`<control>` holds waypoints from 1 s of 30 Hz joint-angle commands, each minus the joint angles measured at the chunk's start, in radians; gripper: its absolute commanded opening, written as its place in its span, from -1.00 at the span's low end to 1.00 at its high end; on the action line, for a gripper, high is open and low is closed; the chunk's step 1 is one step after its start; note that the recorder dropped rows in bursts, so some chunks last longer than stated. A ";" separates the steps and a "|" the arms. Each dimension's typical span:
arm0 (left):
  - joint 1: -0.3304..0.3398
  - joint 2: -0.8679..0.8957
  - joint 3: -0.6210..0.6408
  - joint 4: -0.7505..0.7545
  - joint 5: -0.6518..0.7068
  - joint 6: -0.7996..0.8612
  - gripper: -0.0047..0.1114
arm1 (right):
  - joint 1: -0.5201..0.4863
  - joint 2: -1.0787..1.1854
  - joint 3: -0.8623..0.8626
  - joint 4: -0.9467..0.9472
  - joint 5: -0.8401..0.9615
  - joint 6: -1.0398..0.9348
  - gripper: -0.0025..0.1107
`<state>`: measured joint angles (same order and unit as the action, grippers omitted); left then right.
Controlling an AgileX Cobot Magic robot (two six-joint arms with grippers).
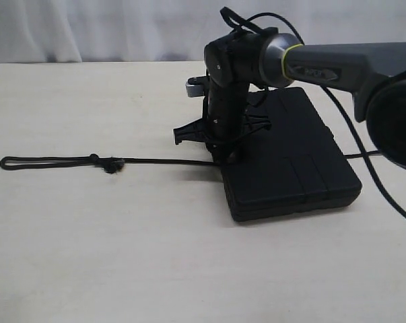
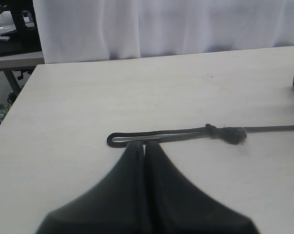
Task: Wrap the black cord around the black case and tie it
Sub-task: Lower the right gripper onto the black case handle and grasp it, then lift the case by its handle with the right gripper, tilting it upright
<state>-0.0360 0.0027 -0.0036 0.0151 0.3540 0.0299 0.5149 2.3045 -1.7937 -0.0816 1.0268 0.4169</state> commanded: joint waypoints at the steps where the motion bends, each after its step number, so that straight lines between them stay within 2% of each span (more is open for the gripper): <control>1: 0.000 -0.003 0.004 0.000 -0.009 -0.001 -0.92 | -0.001 -0.026 -0.006 -0.008 0.048 -0.012 -0.89; 11: 0.000 -0.003 0.004 0.000 -0.014 -0.001 -0.92 | -0.001 -0.173 -0.008 -0.003 0.142 -0.018 -0.89; 21: 0.000 -0.003 0.004 0.000 -0.014 -0.001 -0.92 | -0.021 -0.341 -0.008 0.136 0.194 -0.092 -0.89; 24: 0.000 -0.003 0.004 0.000 -0.014 -0.001 -0.92 | -0.052 -0.382 -0.008 0.221 0.194 -0.113 -0.89; 30: 0.000 -0.003 0.004 0.000 -0.014 -0.001 -0.92 | -0.155 -0.427 0.001 0.567 0.194 -0.288 -0.89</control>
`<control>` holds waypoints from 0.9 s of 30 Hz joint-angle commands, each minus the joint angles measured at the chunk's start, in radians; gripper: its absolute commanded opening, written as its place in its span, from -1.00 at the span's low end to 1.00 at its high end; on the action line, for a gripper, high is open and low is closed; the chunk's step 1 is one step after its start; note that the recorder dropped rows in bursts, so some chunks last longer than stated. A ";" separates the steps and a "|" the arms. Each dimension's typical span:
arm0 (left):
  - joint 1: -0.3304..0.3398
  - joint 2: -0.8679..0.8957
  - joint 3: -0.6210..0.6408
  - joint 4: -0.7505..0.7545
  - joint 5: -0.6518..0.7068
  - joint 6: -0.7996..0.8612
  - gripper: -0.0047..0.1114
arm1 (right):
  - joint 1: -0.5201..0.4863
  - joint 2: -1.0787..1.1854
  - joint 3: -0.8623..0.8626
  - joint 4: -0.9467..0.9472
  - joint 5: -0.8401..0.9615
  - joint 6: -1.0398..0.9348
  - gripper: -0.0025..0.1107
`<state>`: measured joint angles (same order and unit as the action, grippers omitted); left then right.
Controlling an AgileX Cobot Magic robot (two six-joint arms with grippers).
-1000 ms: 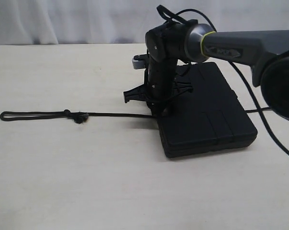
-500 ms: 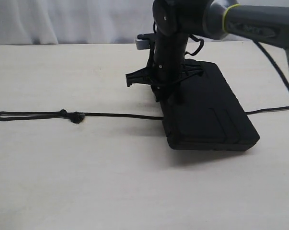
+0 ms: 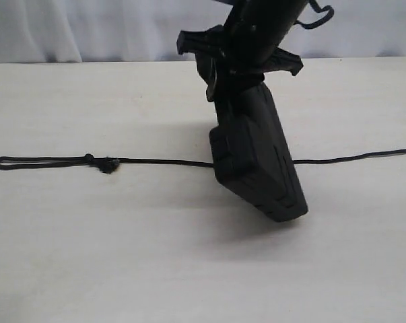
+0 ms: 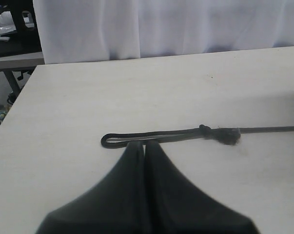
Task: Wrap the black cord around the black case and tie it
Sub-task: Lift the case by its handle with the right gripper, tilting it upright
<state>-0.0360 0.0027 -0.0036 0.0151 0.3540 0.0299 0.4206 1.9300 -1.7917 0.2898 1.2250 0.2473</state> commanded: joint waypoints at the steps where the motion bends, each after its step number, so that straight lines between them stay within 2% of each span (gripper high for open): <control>1: 0.000 -0.003 0.004 0.000 -0.014 -0.001 -0.92 | -0.072 -0.055 0.002 0.233 -0.004 -0.137 -0.89; 5: 0.000 -0.003 0.004 0.000 -0.014 -0.001 -0.92 | -0.107 -0.059 0.032 0.322 -0.004 -0.207 -0.89; 10: 0.000 -0.003 0.004 0.000 -0.014 -0.001 -0.92 | -0.179 -0.059 0.160 0.589 -0.004 -0.383 -0.89; 14: 0.000 -0.003 0.004 0.000 -0.014 -0.001 -0.92 | -0.230 -0.059 0.250 0.689 -0.004 -0.488 -0.89; 27: 0.000 -0.003 0.004 0.000 -0.009 -0.001 -0.92 | -0.259 -0.059 0.287 0.458 -0.029 -0.483 -0.88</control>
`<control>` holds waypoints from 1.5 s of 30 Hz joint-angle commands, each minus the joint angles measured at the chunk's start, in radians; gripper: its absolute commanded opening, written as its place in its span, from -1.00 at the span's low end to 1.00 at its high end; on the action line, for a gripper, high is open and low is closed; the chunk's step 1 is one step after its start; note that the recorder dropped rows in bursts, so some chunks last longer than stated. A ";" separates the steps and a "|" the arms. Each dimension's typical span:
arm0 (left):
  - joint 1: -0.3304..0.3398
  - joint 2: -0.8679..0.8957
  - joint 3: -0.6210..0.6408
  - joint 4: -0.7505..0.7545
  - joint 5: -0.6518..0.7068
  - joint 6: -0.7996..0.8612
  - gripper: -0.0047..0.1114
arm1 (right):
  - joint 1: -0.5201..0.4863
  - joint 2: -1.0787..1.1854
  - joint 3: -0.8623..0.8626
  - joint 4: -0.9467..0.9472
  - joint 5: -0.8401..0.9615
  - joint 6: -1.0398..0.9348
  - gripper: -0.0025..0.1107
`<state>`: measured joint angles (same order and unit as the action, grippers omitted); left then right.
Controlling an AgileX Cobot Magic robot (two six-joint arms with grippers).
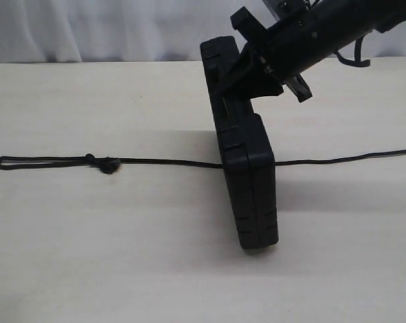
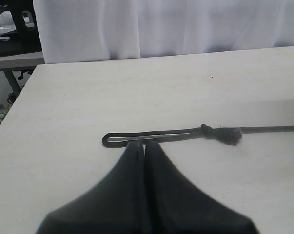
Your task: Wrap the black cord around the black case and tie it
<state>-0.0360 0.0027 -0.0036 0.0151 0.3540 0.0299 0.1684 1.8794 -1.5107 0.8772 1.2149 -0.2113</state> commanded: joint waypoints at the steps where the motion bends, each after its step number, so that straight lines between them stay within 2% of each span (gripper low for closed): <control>1: 0.000 -0.003 0.004 0.000 -0.009 -0.001 -0.92 | -0.007 -0.009 0.006 -0.146 -0.031 -0.011 -0.87; 3: 0.000 -0.003 0.004 0.000 -0.009 -0.001 -0.92 | -0.007 -0.009 0.006 -0.182 -0.053 0.027 -0.80; 9: 0.000 -0.003 0.004 0.000 -0.009 -0.001 -0.92 | -0.007 -0.009 0.004 -0.215 -0.091 0.065 -0.40; 12: 0.000 -0.003 0.004 0.000 -0.009 -0.001 -0.92 | -0.007 -0.009 -0.001 -0.261 -0.091 0.090 -0.33; 36: 0.000 -0.003 0.004 0.000 -0.016 -0.001 -0.92 | -0.003 -0.027 -0.081 -0.455 -0.058 0.133 -0.34; 42: 0.000 -0.003 0.004 0.000 -0.016 -0.001 -0.92 | -0.003 -0.027 -0.081 -0.523 -0.052 0.148 -0.61; 45: 0.000 -0.003 0.004 0.000 -0.016 -0.001 -0.92 | -0.003 -0.027 -0.081 -0.541 -0.052 0.148 -0.66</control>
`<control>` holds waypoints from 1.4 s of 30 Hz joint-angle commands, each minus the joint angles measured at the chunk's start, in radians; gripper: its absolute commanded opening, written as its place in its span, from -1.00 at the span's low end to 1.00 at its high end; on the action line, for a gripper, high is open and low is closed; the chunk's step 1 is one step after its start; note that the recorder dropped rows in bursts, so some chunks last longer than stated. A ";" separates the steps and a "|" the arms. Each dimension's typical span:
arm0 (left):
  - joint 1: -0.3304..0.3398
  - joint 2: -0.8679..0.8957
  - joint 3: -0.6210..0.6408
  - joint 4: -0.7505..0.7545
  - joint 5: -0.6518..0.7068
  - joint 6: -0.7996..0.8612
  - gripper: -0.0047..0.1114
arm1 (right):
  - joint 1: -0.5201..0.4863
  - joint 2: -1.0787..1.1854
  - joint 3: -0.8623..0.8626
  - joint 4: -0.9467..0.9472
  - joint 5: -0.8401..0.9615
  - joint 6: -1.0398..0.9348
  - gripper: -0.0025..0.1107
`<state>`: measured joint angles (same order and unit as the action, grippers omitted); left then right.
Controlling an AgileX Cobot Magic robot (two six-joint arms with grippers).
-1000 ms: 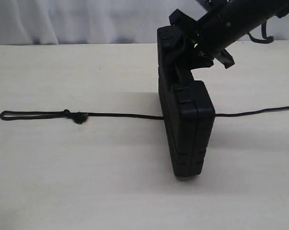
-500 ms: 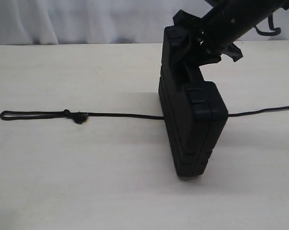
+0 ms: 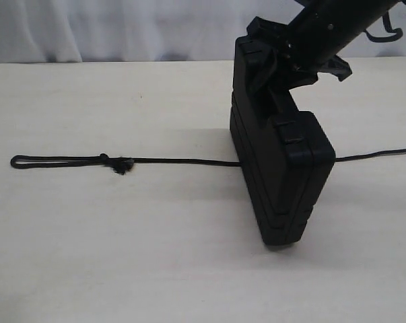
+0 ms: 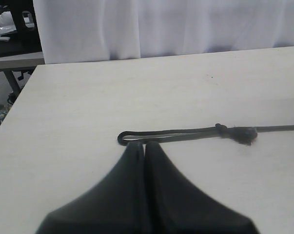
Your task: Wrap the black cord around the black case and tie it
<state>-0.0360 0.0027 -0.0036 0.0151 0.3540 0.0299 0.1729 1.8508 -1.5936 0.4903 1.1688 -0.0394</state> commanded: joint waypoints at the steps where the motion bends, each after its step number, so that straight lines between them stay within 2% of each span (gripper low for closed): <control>1: 0.000 -0.003 0.004 0.000 -0.016 -0.001 -0.92 | -0.008 0.002 0.002 -0.162 -0.006 -0.023 -0.66; 4: 0.000 -0.003 0.004 0.000 -0.016 -0.001 -0.92 | -0.008 0.002 0.002 -0.167 -0.005 -0.023 -0.72; 7: 0.000 -0.003 0.004 0.000 -0.016 -0.001 -0.92 | -0.008 0.002 0.002 -0.167 -0.009 -0.023 -0.89; 10: 0.000 -0.003 0.004 0.000 -0.016 -0.001 -0.92 | -0.008 0.002 0.002 -0.167 0.007 -0.023 -0.86; 13: 0.000 -0.003 0.004 0.000 -0.016 -0.001 -0.92 | -0.008 0.002 0.002 -0.167 0.013 -0.023 -0.69; 16: 0.000 -0.003 0.004 0.000 -0.016 -0.001 -0.92 | -0.008 0.002 0.002 -0.167 0.005 -0.023 -0.43; 18: 0.000 -0.003 0.004 0.000 -0.016 -0.001 -0.92 | -0.008 0.002 0.002 -0.167 0.001 -0.023 -0.34; 28: 0.000 -0.003 0.004 0.000 -0.011 -0.001 -0.92 | -0.014 0.002 0.000 -0.167 -0.018 -0.027 -0.31; 33: 0.000 -0.003 0.004 0.000 -0.011 -0.001 -0.92 | -0.020 0.002 0.000 -0.170 -0.027 -0.027 -0.08; 42: 0.000 -0.003 0.004 0.000 -0.011 -0.001 -0.92 | -0.067 -0.010 0.000 -0.163 -0.045 -0.054 -0.10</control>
<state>-0.0360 0.0027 -0.0036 0.0151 0.3540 0.0299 0.1368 1.8437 -1.5995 0.4675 1.1690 -0.0443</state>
